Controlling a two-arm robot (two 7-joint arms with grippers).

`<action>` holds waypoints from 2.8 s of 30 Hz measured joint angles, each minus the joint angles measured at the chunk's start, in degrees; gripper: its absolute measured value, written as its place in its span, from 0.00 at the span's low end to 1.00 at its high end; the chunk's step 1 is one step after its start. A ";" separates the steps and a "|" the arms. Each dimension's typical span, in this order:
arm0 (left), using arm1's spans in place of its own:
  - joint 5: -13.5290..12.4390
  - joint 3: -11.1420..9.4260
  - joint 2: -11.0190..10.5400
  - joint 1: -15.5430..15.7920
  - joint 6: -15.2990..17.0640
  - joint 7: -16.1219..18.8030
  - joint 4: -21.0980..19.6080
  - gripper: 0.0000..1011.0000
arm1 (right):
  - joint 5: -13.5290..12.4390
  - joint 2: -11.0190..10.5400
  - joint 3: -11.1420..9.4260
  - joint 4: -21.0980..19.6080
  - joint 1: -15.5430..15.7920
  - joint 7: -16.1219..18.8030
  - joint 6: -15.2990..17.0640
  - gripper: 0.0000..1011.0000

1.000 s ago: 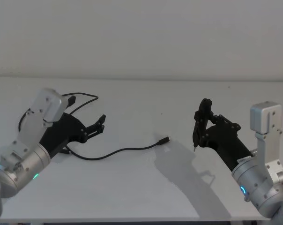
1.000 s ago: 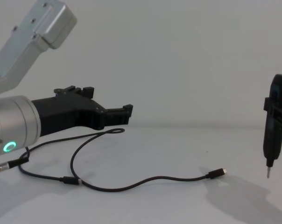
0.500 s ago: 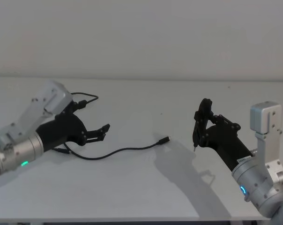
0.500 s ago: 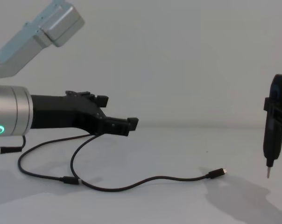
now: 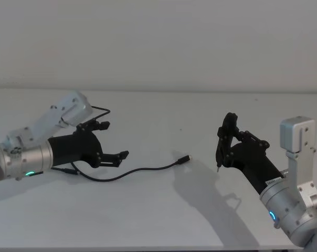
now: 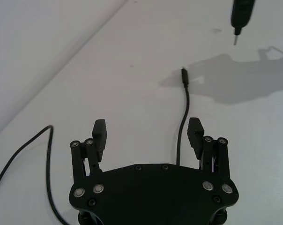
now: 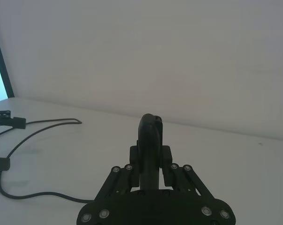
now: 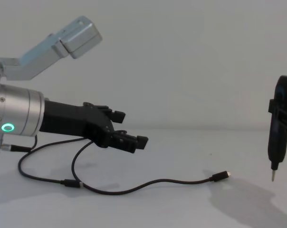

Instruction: Pick up the data cable with the one hand.

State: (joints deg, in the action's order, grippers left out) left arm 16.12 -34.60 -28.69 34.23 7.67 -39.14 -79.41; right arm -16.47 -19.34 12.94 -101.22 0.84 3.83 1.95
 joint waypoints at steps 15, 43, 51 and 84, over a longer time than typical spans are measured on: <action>-0.46 -3.98 1.87 4.78 0.62 -5.36 4.84 0.99 | 0.00 0.00 0.00 0.00 0.00 0.00 0.00 0.27; 0.61 -8.92 6.28 10.35 9.83 -9.33 11.80 0.99 | 0.00 0.00 0.00 0.00 0.00 0.00 0.00 0.27; 0.95 -9.83 7.13 11.35 11.81 -9.54 13.59 0.99 | 0.00 0.00 0.00 0.00 0.00 0.00 0.00 0.27; 1.57 -12.68 10.03 12.85 13.38 -8.52 19.01 0.93 | 0.00 0.00 0.00 0.00 0.00 0.00 0.00 0.27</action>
State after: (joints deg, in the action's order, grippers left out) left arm 17.70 -47.28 -18.66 47.08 21.05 -47.65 -60.41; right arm -16.47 -19.33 12.94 -101.23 0.84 3.83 1.95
